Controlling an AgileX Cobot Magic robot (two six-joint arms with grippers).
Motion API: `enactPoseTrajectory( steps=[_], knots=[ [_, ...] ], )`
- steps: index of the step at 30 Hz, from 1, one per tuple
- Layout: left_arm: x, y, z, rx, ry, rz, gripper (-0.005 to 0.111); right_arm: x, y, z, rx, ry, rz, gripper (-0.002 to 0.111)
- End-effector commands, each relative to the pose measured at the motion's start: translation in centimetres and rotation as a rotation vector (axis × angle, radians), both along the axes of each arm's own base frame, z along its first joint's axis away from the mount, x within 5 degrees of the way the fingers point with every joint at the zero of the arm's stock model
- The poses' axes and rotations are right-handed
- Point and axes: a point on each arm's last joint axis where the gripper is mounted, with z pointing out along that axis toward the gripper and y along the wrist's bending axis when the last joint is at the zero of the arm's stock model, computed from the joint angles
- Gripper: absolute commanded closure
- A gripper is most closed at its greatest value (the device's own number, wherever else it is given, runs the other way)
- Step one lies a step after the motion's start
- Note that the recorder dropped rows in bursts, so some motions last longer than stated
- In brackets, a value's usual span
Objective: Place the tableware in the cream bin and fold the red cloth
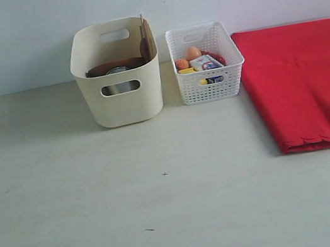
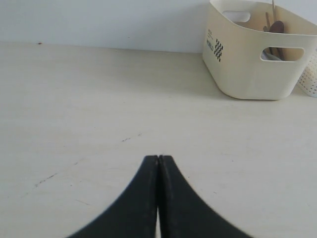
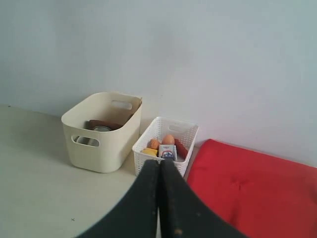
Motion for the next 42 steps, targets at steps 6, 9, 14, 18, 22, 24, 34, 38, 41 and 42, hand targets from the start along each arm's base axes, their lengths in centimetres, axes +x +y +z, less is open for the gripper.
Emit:
enactPoseTrajectory(
  steps=[6,9,14,18,22,24,34,38,41,42],
  knots=[
    [0.0,0.0,0.0,-0.017,-0.011,0.003,0.107,2.2,-0.5,-3.8,0.055,0.015,-0.102,0.108],
    [0.0,0.0,0.0,-0.017,-0.011,0.003,0.107,2.7,-1.0,-5.9,0.086,0.011,-0.174,0.108],
    [0.0,0.0,0.0,-0.017,-0.011,0.003,0.107,3.1,-1.5,-9.3,0.066,-0.014,-0.227,0.108],
    [0.0,0.0,0.0,-0.015,-0.012,0.004,0.107,3.3,-1.4,-11.8,0.042,-0.023,-0.224,0.108],
    [0.0,0.0,0.0,-0.015,-0.012,0.004,0.107,3.4,-1.4,-13.9,0.031,0.005,-0.220,0.108],
    [0.0,0.0,0.0,-0.015,-0.012,0.004,0.107,3.4,-1.4,-14.6,0.028,0.016,-0.220,0.108],
    [0.0,0.0,0.0,-0.015,-0.012,0.004,0.107,3.4,-1.5,-18.0,0.054,0.047,-0.275,0.108],
    [0.0,0.0,0.0,-0.015,-0.012,0.004,0.107,3.5,-1.5,-18.4,0.039,0.052,-0.275,0.108],
    [0.0,0.0,0.0,-0.015,-0.012,0.004,0.107,3.5,-1.5,-18.4,0.035,0.051,-0.275,0.108],
    [0.0,0.0,0.0,-0.015,-0.012,0.004,0.107,3.5,-1.5,-18.4,0.035,0.051,-0.275,0.108]
  ],
)
